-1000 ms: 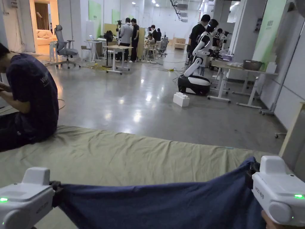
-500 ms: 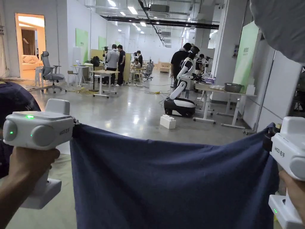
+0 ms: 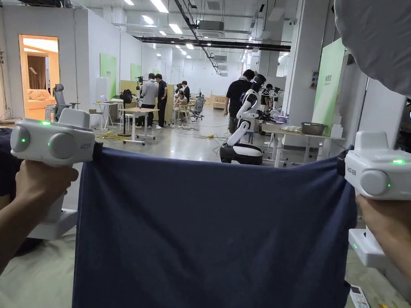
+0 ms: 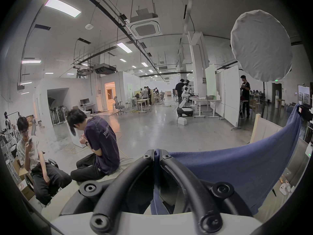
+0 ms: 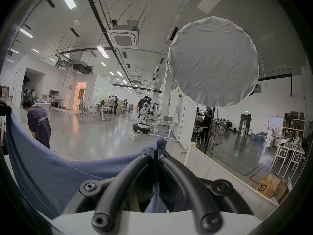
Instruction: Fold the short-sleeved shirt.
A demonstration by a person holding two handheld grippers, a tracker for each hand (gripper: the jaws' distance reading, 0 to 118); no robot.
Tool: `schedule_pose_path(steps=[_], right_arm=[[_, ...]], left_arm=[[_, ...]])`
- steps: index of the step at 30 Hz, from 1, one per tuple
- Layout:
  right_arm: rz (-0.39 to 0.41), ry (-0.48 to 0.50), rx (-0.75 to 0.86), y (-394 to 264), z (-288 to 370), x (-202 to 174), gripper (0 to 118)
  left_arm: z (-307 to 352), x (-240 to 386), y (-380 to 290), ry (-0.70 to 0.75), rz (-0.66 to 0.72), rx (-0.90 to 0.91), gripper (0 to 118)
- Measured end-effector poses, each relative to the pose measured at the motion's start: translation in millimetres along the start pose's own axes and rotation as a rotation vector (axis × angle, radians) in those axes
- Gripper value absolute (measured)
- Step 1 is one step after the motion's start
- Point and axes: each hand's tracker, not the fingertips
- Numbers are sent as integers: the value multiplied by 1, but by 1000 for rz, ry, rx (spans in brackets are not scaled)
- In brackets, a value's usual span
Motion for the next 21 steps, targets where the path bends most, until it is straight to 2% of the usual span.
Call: schedule_pose_path(steps=[10,14,21], right_arm=[[12,-28,63,4,-6,-24,4],[40,-13,56,-11,3,-28,4],[21,18,32,-64,41,-24,4]], left_arm=[[-7,-6,2,39,-4,32,5],[-1,-6,-21,37,6,30,5],[18,-9,-73,6,28,-9,5]])
